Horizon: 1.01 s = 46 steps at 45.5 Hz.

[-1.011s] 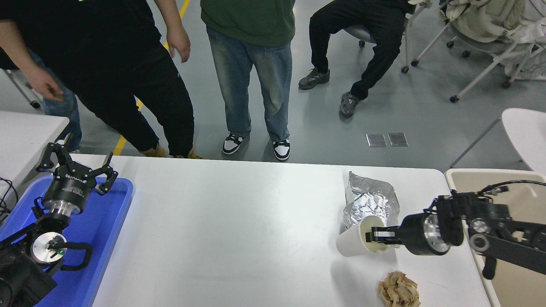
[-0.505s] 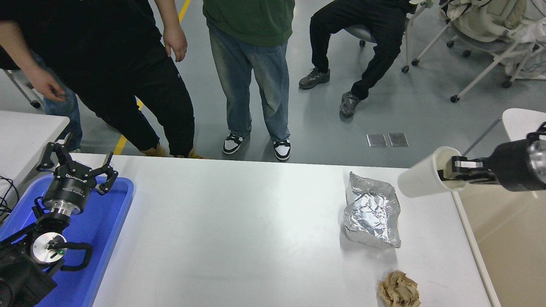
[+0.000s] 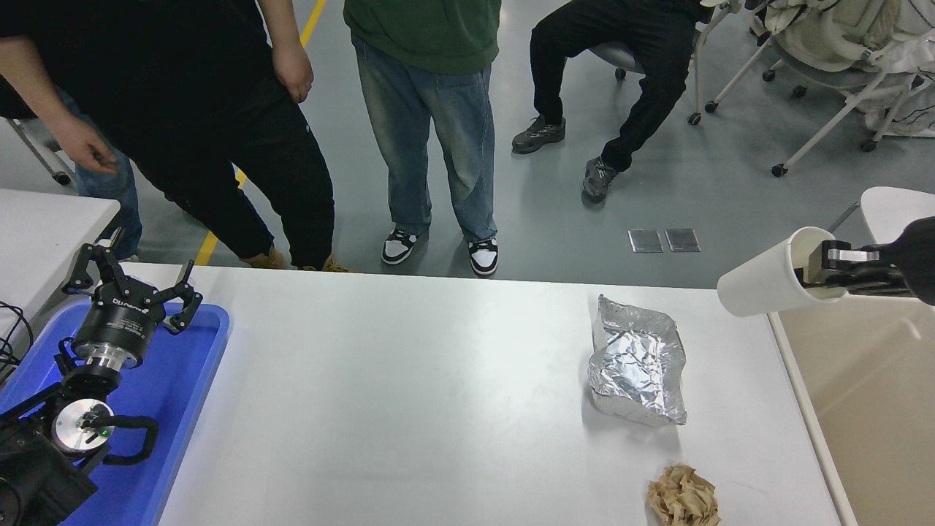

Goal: Clean the table surface

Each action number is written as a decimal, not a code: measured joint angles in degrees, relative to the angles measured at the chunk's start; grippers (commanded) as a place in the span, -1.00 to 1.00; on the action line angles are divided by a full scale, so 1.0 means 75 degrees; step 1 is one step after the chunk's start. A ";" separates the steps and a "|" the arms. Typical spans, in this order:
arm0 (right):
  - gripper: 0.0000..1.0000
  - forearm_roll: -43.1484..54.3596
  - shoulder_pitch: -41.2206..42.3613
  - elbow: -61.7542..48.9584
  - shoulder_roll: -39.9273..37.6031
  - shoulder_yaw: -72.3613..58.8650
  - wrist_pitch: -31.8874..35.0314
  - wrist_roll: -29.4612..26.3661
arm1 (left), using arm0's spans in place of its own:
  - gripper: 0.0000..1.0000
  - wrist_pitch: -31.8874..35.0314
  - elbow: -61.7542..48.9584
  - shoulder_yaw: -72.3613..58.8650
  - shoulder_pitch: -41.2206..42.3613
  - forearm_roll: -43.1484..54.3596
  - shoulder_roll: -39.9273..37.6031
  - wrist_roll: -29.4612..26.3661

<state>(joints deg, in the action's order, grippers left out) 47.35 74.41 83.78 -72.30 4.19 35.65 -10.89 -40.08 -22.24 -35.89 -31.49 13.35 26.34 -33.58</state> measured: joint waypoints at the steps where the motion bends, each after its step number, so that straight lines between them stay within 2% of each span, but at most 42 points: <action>1: -1.00 -0.0001 -0.0055 -0.0072 0.0008 -0.0003 -0.0037 -0.0001 | 1.00 0.0000 0.0000 0.0000 0.0000 0.0000 0.0000 0.0000; 22: -1.00 -0.0039 -0.1737 -0.2763 0.1111 -0.0020 -0.1835 0.0009 | 1.00 0.0000 0.0000 0.0004 0.0002 -0.0004 -0.0003 0.0000; 35: -1.00 -0.0069 -0.2817 -0.4832 0.2557 0.0015 -0.3221 0.0047 | 1.00 0.0000 0.0001 0.0004 0.0001 -0.0004 -0.0002 0.0000; 46: -1.00 -0.0080 -0.3647 -0.6951 0.4168 0.0079 -0.4144 0.0077 | 1.00 0.0000 -0.0001 0.0004 -0.0008 -0.0008 -0.0004 0.0000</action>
<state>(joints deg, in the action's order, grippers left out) 46.75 47.06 31.65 -41.04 4.78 4.57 -10.31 -40.08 -22.24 -35.86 -31.55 13.30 26.32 -33.57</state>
